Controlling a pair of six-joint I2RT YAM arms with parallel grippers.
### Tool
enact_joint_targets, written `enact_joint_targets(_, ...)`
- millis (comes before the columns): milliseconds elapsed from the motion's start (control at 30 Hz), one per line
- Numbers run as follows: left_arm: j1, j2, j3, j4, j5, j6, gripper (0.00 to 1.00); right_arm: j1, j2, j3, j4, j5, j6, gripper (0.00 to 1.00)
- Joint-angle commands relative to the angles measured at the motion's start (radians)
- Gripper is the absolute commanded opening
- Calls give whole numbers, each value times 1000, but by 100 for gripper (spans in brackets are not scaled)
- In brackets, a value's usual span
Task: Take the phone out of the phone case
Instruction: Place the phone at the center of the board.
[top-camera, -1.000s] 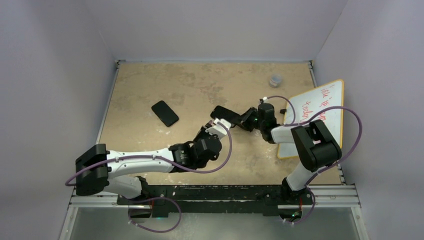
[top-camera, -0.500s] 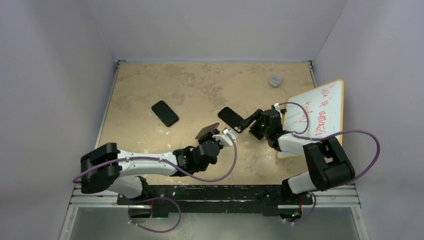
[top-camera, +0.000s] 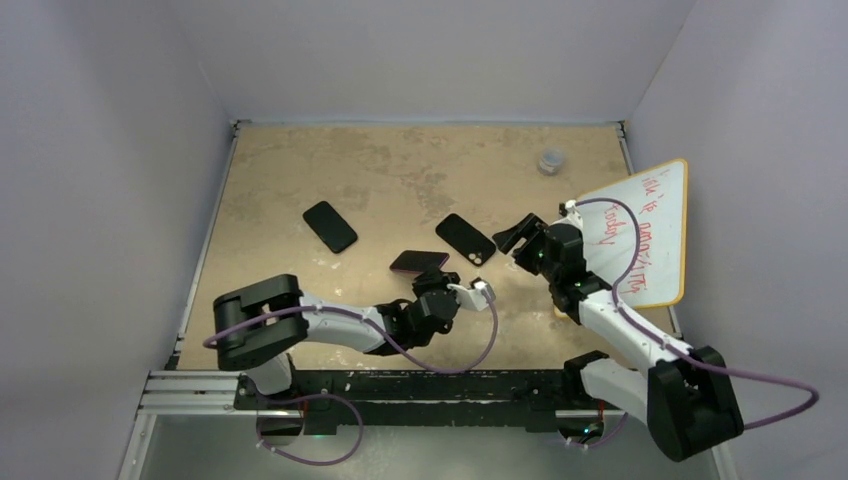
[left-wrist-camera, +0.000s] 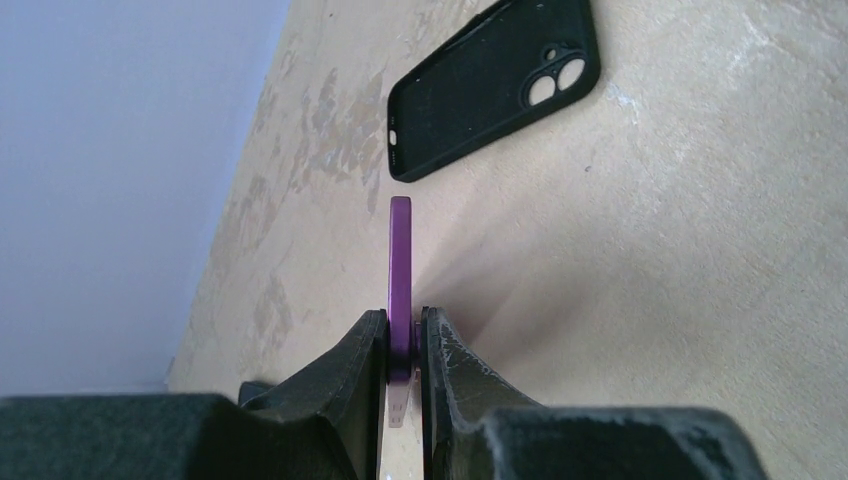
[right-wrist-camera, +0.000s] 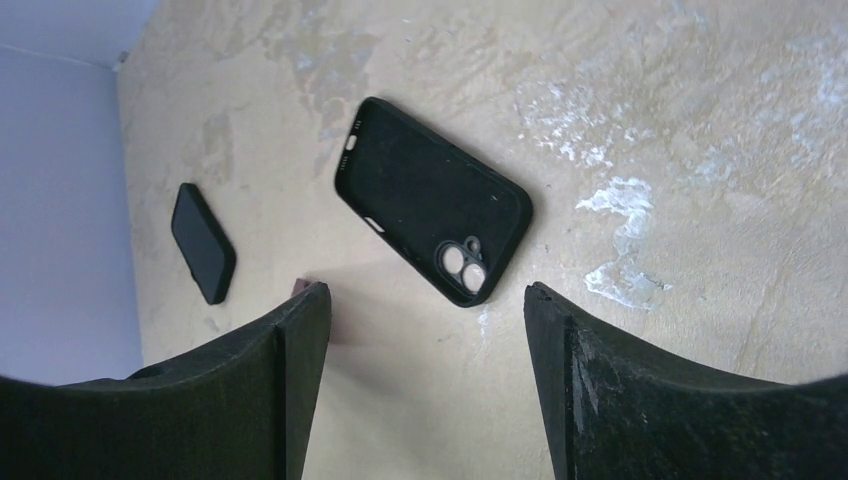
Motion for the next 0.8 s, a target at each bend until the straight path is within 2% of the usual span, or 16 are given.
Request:
enact_joint_targets(0, 1, 96, 30, 176, 23, 149, 0, -2, -101, 17, -75, 25, -86, 73)
enact_joint_targets(367, 25, 269, 63, 310, 109, 211, 1, -2, -293, 11, -143, 100, -138, 76)
enact_joint_targets(767, 18, 259, 55, 244, 135, 77, 26, -2, -333, 7, -177, 161, -138, 76)
